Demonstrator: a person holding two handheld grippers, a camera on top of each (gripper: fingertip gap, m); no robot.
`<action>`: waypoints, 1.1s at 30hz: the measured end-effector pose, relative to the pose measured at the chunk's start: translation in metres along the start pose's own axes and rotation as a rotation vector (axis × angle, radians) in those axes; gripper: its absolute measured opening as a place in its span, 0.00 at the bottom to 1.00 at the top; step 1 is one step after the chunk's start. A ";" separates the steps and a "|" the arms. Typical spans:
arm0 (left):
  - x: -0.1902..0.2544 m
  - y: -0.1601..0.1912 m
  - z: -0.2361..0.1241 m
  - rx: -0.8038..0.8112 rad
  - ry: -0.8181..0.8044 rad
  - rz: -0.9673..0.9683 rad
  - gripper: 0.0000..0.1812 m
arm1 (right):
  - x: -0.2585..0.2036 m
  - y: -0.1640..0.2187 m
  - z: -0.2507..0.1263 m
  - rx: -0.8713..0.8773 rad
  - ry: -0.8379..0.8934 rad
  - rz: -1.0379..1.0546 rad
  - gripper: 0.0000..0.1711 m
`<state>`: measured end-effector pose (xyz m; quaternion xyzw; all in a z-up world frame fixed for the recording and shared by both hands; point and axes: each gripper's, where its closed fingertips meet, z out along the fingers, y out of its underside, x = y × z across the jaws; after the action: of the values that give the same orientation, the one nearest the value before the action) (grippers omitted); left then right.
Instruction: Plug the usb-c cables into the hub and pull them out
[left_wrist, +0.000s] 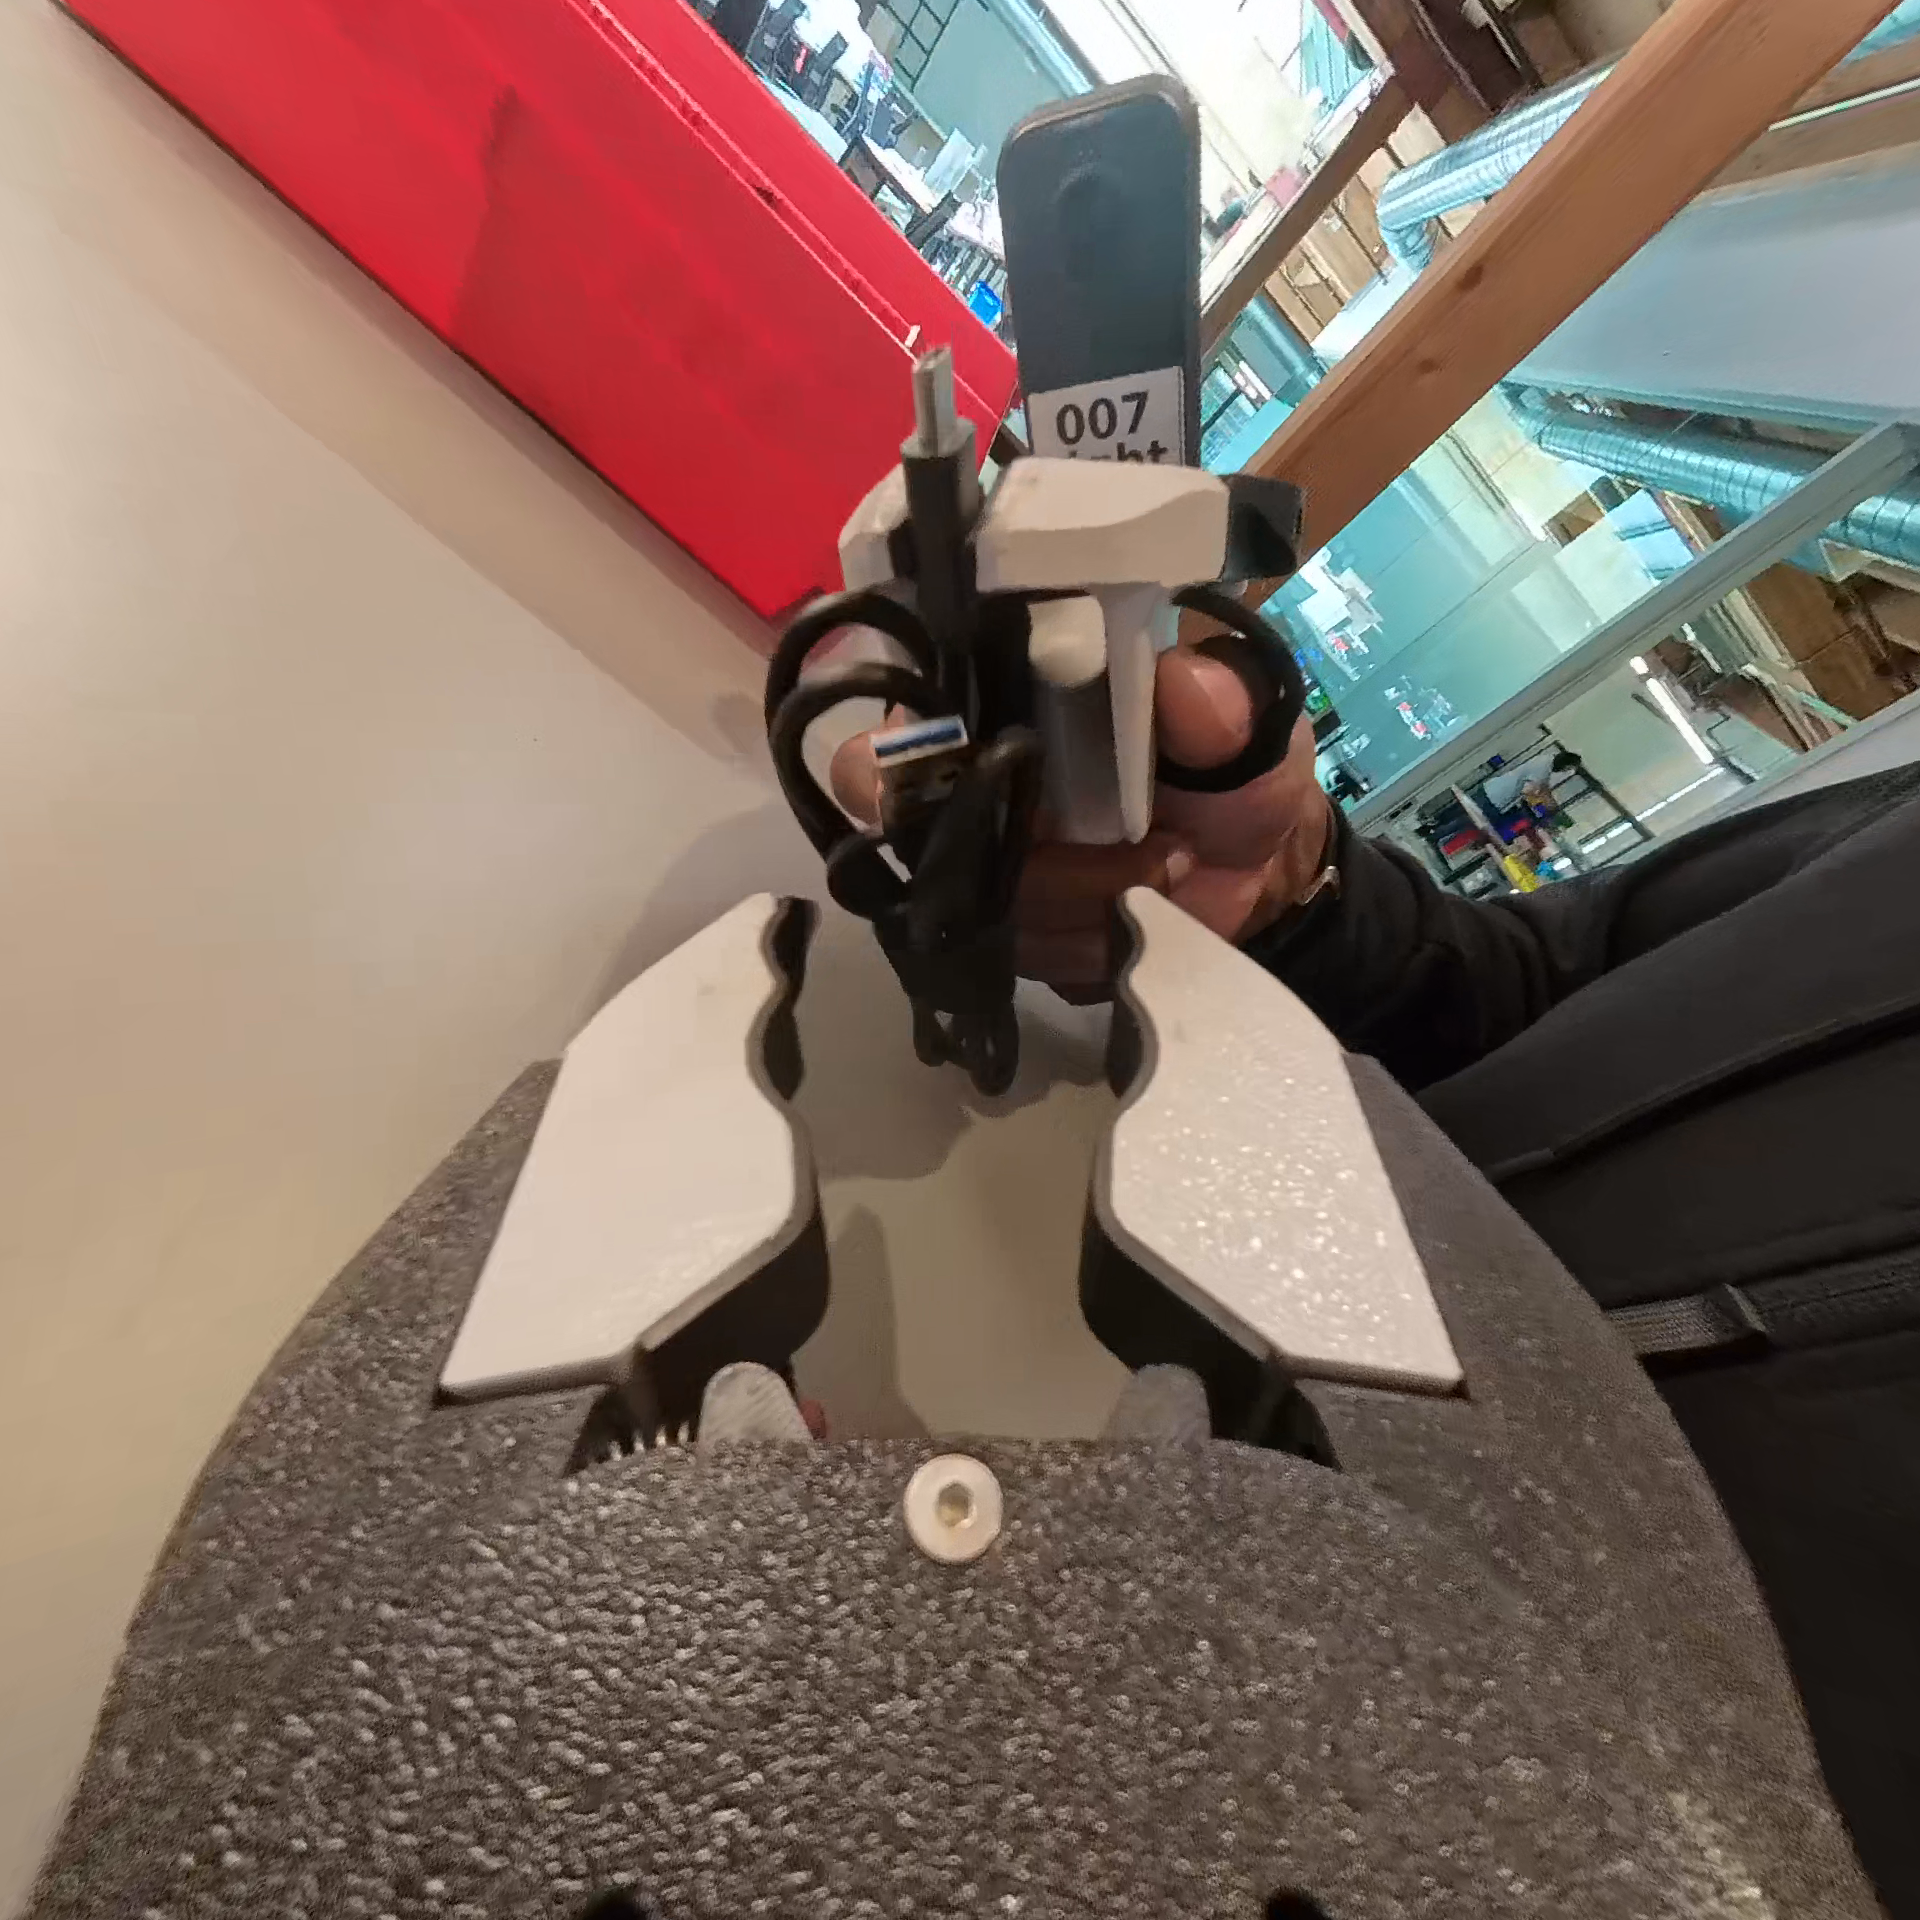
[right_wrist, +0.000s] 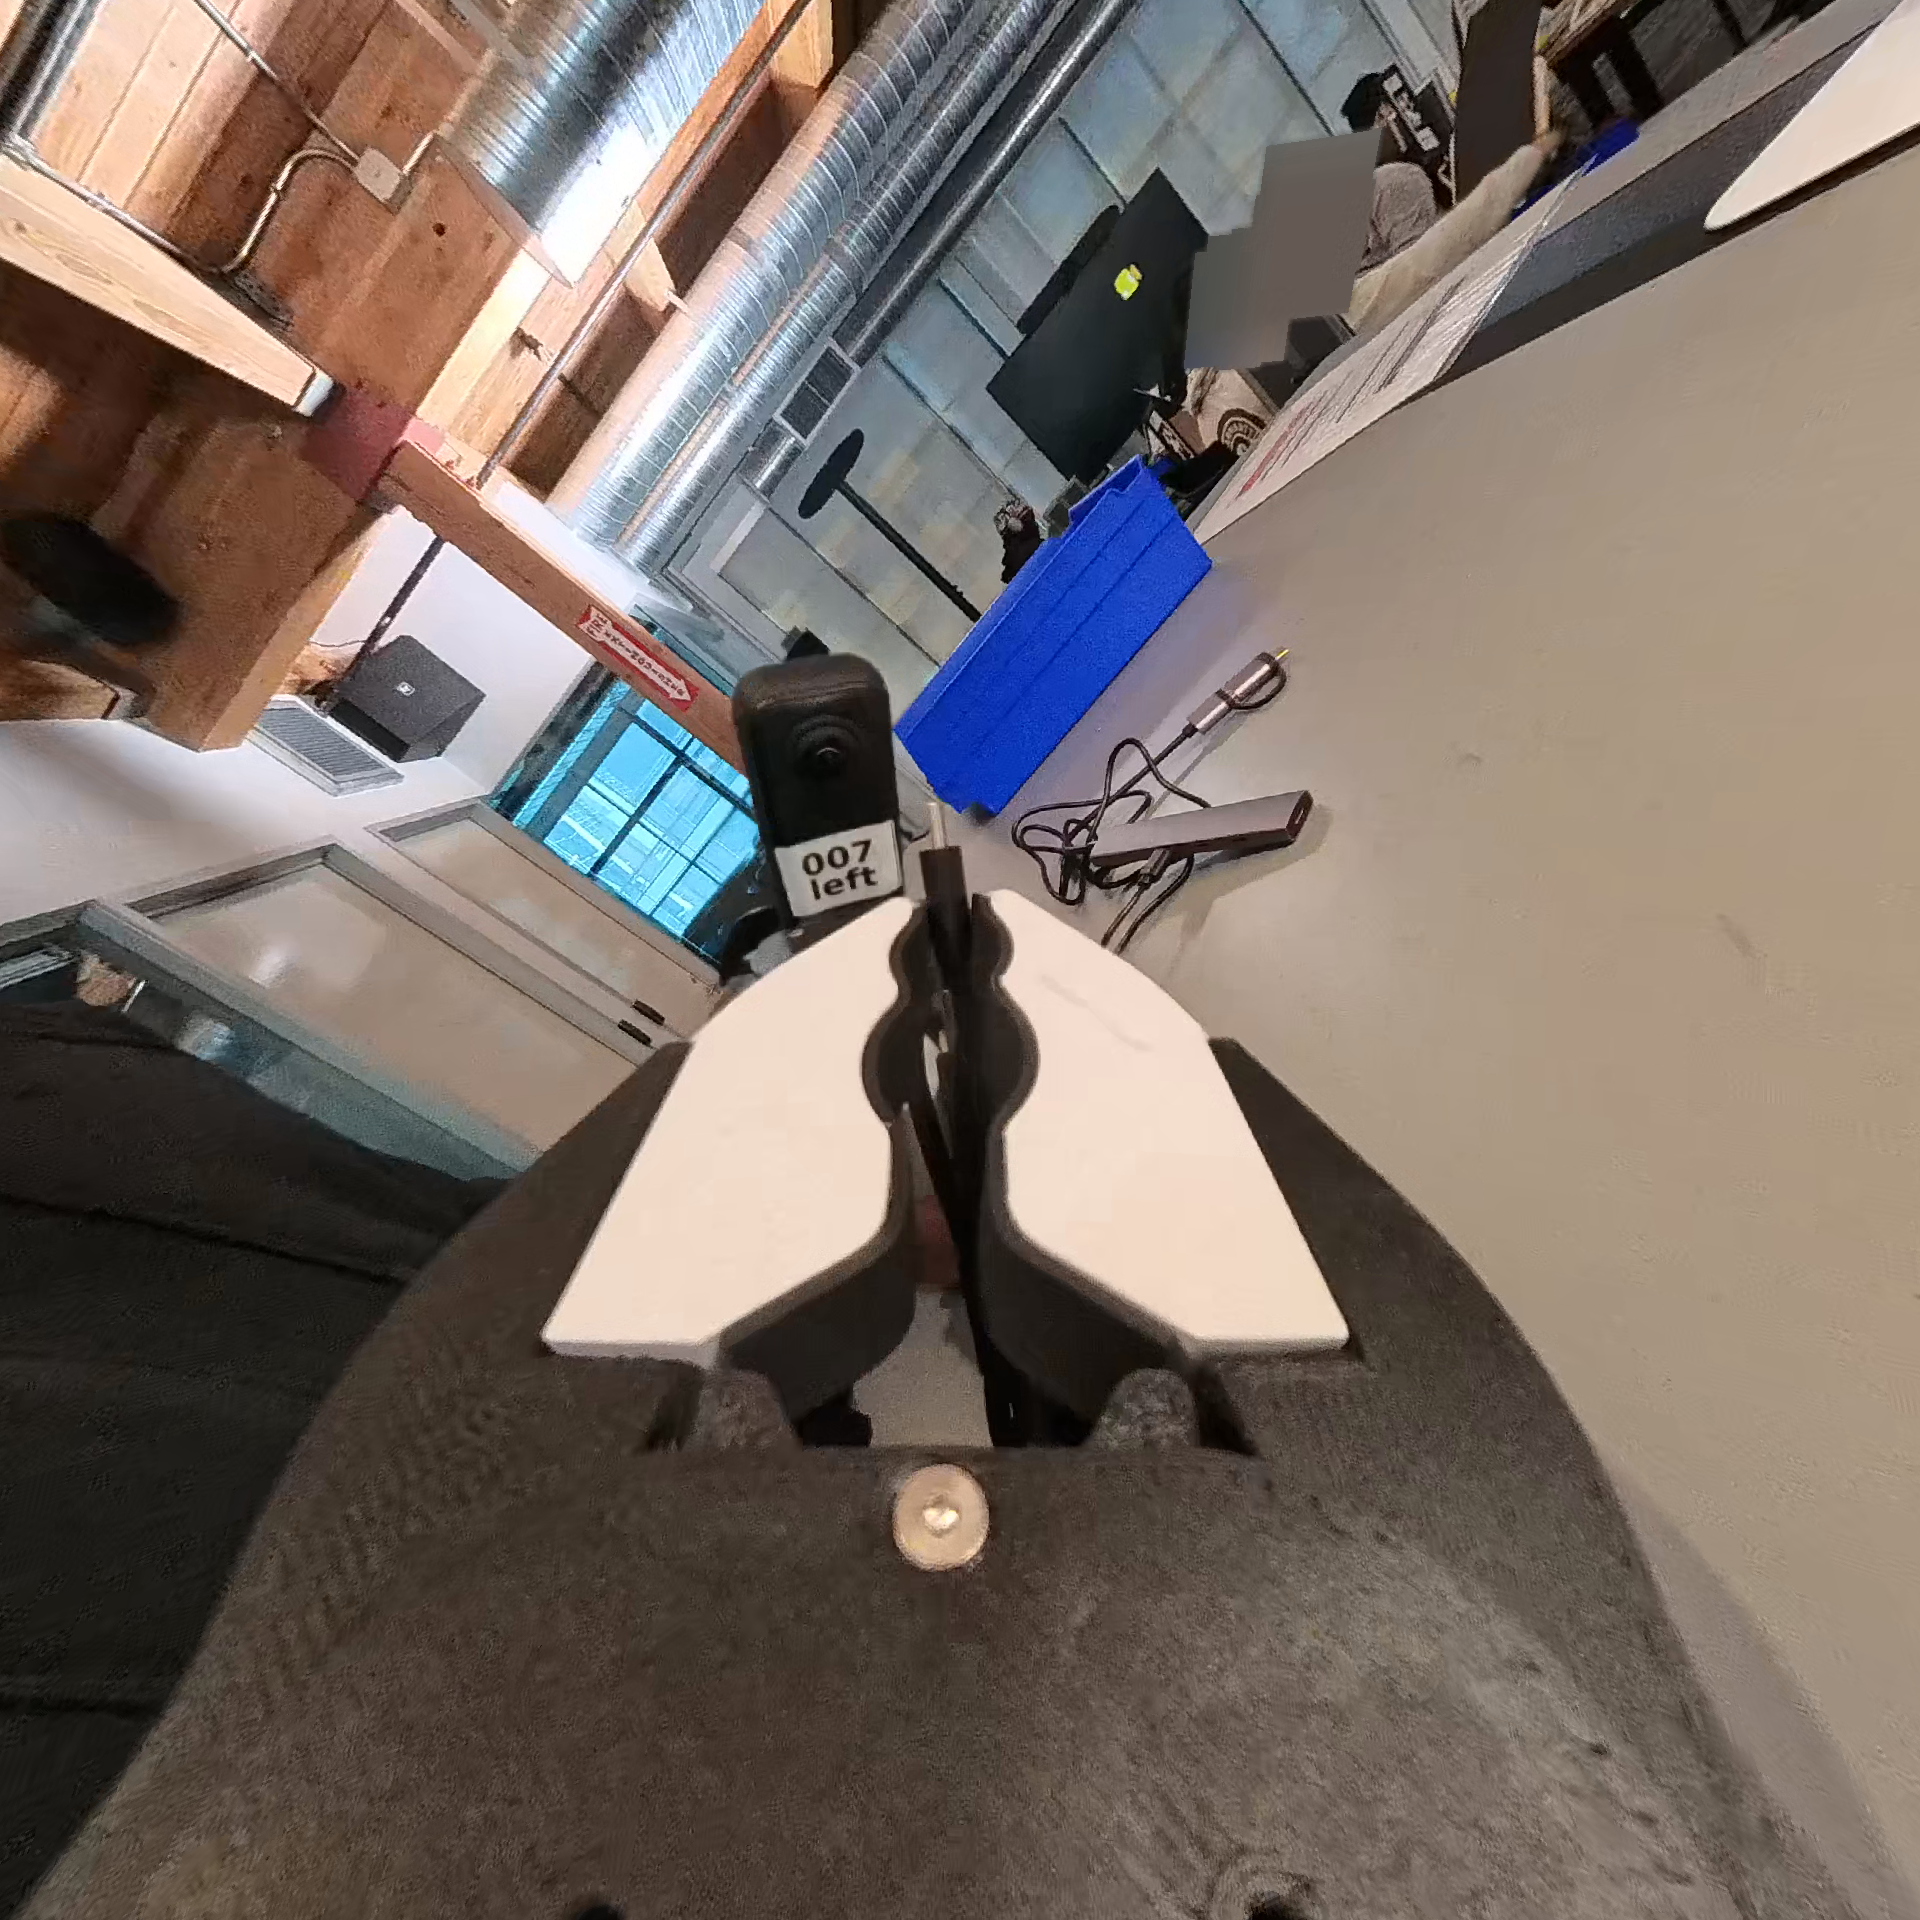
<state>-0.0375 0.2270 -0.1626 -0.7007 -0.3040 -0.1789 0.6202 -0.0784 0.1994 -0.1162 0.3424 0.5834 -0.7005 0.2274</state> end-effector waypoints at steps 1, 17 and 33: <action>0.000 0.000 0.004 -0.004 -0.014 0.014 0.37 | -0.001 0.002 -0.002 -0.008 0.000 -0.001 0.04; 0.002 -0.039 0.018 0.229 -0.066 0.084 0.20 | 0.007 0.032 -0.052 -0.244 0.227 -0.339 0.23; 0.009 -0.043 0.010 0.277 0.003 0.096 0.31 | 0.031 -0.090 -0.201 -0.352 0.772 -0.891 0.13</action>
<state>-0.0600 0.2401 -0.1257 -0.6218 -0.2909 -0.1063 0.7193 -0.1203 0.4170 -0.0969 0.2521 0.8176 -0.4466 -0.2618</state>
